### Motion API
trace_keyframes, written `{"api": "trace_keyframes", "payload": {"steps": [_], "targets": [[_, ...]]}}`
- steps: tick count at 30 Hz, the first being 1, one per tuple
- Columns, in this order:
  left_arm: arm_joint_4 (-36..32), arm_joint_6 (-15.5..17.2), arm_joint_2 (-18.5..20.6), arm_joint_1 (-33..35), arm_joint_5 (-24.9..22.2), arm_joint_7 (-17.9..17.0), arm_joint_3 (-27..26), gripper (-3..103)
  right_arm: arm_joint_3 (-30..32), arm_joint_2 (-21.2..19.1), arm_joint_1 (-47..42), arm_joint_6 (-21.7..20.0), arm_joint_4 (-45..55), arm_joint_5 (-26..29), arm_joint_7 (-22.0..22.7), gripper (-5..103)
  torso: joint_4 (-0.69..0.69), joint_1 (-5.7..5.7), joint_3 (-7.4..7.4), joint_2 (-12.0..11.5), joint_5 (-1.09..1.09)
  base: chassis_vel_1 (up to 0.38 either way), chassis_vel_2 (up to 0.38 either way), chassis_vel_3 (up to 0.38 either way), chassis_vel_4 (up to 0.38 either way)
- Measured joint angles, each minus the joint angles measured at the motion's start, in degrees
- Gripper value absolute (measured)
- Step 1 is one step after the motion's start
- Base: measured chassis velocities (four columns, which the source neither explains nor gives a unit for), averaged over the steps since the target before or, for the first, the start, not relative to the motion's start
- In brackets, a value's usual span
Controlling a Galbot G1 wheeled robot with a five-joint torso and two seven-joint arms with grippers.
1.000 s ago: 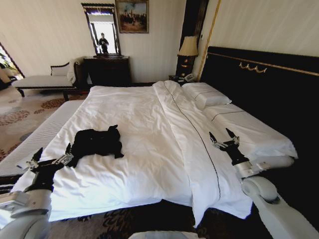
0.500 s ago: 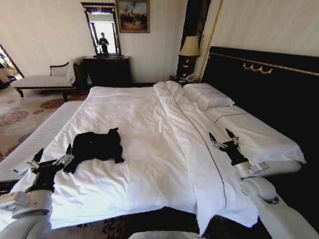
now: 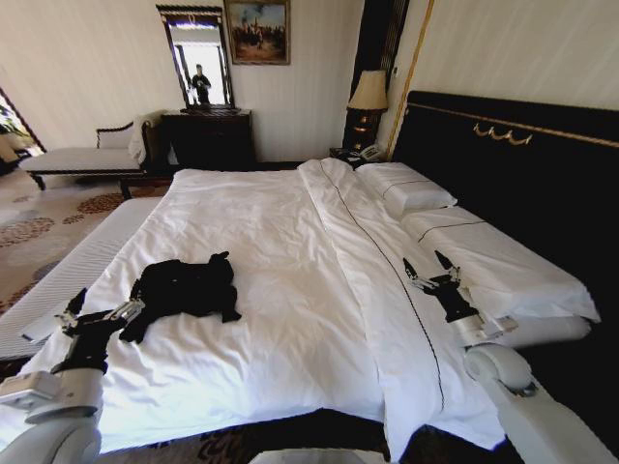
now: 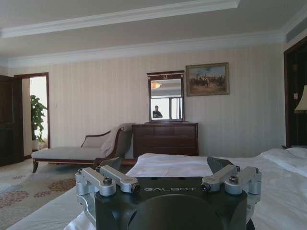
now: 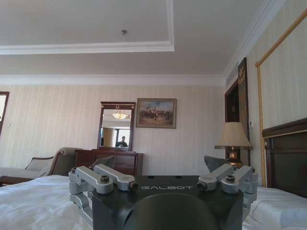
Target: Fold the clothes on the bed.
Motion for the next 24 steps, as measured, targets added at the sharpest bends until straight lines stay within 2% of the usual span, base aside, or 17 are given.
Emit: {"api": "trace_keyframes", "payload": {"steps": [10, 19, 24], "targets": [[0.42, -0.01, 0.20, -0.30, 0.00, 0.03, 0.27, 100, -0.78, 0.19, 0.37, 0.02, -0.43, -0.20, 0.41, 100, -0.01, 0.01, 0.00, 0.00, 0.00, 0.110, 0.132, -0.119, -0.148], [0.71, -0.01, 0.29, -0.61, 0.02, 0.02, 0.40, 100, -1.37, 0.35, 0.82, 0.03, -0.78, -0.37, 0.69, 100, -0.01, 0.01, 0.00, 0.00, -0.03, 0.269, 0.259, -0.260, -0.258], [0.87, -0.01, 0.20, -0.78, 0.19, 0.03, 0.63, 100, -1.65, 0.56, 0.98, 0.27, -1.03, -0.57, 0.86, 100, -0.01, 0.01, 0.00, 0.00, 0.03, 0.356, 0.338, -0.336, -0.331]]}}
